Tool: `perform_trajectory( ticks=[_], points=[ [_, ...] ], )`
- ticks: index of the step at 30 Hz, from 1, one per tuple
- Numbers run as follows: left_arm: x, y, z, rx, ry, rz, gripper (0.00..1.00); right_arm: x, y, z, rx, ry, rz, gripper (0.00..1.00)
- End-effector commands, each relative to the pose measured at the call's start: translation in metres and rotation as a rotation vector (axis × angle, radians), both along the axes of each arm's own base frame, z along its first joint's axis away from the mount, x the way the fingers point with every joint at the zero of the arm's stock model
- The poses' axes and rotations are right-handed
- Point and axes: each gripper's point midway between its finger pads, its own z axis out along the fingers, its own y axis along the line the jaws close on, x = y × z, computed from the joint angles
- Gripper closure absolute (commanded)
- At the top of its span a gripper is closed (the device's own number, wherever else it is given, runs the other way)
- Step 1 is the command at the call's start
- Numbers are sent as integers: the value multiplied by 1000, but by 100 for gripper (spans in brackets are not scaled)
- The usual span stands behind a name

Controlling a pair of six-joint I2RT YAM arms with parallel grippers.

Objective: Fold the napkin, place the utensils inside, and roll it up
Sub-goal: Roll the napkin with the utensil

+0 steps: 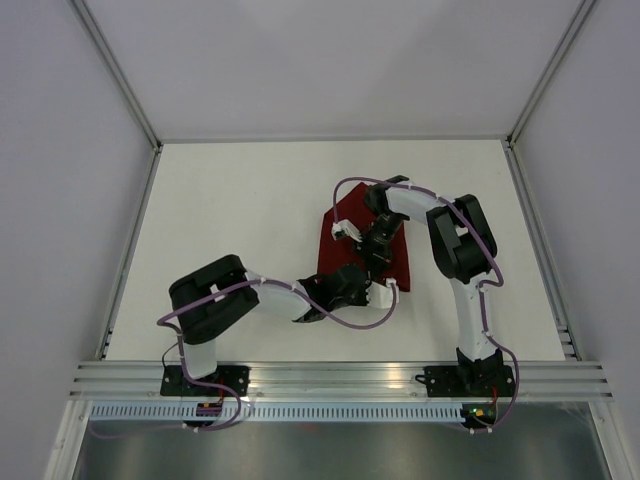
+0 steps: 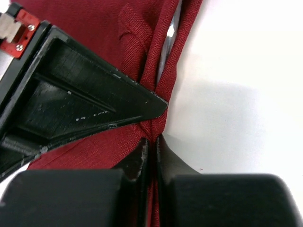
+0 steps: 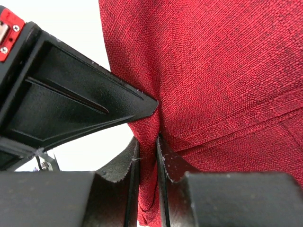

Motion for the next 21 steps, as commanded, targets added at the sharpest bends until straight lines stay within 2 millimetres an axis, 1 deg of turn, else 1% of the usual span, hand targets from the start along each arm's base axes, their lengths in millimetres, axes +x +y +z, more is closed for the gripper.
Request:
perform_trajectory(
  ticks=[1,4,5,6,7,8,9,10,12,13,14,16,20,21],
  points=[
    [-10,20,-35,106,210,29,97,4,-19,-45,-88,-44,85,85],
    [-15,18,-36,118,291,23,98,5,-18,-43,-87,-54,69,83],
    [-14,18,-35,118,299,28,98,5,-18,-41,-83,-61,66,80],
    [-17,13,-32,104,320,13,98,6,-17,-40,-78,-68,63,77],
    [-19,17,-34,117,347,16,98,5,-17,-34,-74,-77,50,72],
    [-21,12,-32,106,372,2,98,8,-15,-31,-58,-93,38,65],
    [-21,10,-30,96,383,-1,98,10,-14,-27,-51,-105,30,61],
    [-26,18,-34,134,420,4,98,12,-14,-18,-44,-124,4,59],
    [-30,13,-32,129,453,-12,98,17,-13,-10,-33,-145,-28,53],
    [-31,14,-32,132,462,-11,98,21,-11,1,-17,-171,-43,52],
    [-36,16,-34,142,489,-16,98,23,-11,6,-17,-173,-76,49],
    [-37,13,-32,135,512,-23,98,30,-13,18,1,-211,-117,46],
    [-41,12,-27,137,555,-22,98,43,-17,33,17,-254,-219,44],
    [-42,12,-27,139,565,-18,98,46,-21,34,17,-254,-246,44]
  ],
)
